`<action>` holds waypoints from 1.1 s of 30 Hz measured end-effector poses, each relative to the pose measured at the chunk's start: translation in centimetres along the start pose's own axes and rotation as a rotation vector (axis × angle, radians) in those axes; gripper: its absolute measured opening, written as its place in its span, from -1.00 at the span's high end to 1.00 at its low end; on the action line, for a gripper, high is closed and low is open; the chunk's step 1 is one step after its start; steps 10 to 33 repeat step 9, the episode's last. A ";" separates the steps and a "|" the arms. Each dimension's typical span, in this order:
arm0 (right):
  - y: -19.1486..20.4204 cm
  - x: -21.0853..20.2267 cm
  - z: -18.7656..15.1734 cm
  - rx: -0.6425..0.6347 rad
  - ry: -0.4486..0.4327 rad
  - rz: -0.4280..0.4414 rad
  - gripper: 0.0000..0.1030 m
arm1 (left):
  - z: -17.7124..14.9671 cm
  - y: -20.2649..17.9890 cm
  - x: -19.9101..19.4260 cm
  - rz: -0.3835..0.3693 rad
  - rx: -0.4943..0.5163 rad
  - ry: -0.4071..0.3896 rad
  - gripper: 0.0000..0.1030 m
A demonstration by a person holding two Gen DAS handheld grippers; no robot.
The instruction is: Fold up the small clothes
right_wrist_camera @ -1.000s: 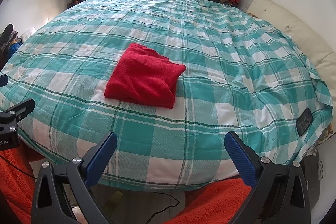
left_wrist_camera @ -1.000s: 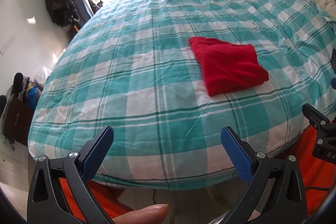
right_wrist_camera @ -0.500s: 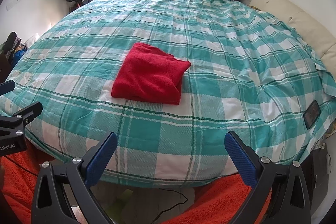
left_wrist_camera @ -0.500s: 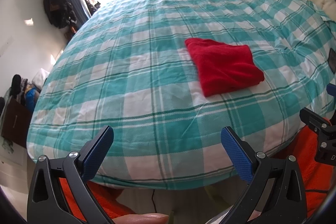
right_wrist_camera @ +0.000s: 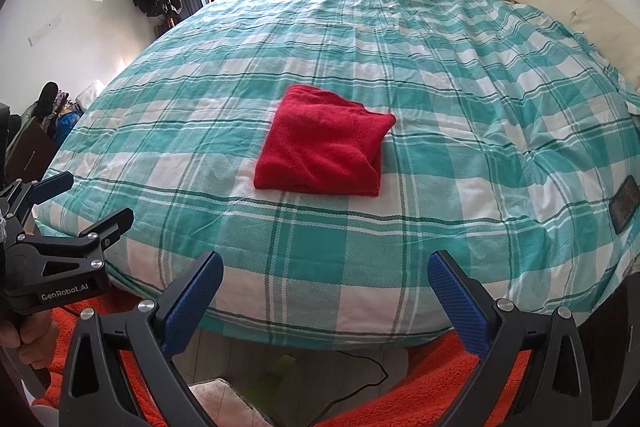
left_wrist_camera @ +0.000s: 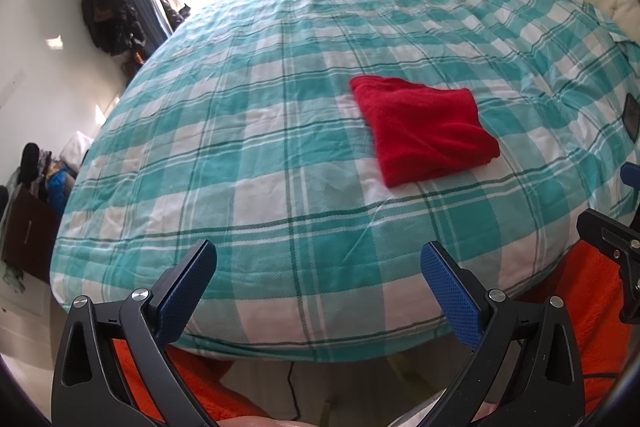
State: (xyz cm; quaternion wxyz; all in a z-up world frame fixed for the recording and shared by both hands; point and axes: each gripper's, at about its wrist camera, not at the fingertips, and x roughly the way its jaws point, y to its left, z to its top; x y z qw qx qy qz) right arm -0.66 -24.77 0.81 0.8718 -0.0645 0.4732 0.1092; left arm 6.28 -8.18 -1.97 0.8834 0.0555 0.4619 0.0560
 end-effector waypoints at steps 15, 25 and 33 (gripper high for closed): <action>-0.3 0.5 -0.3 0.002 0.010 -0.012 -0.96 | 0.2 0.1 -0.3 0.018 0.009 -0.018 -0.98; -0.3 0.5 -0.3 0.002 0.010 -0.012 -0.96 | 0.2 0.1 -0.3 0.018 0.009 -0.018 -0.98; -0.3 0.5 -0.3 0.002 0.010 -0.012 -0.96 | 0.2 0.1 -0.3 0.018 0.009 -0.018 -0.98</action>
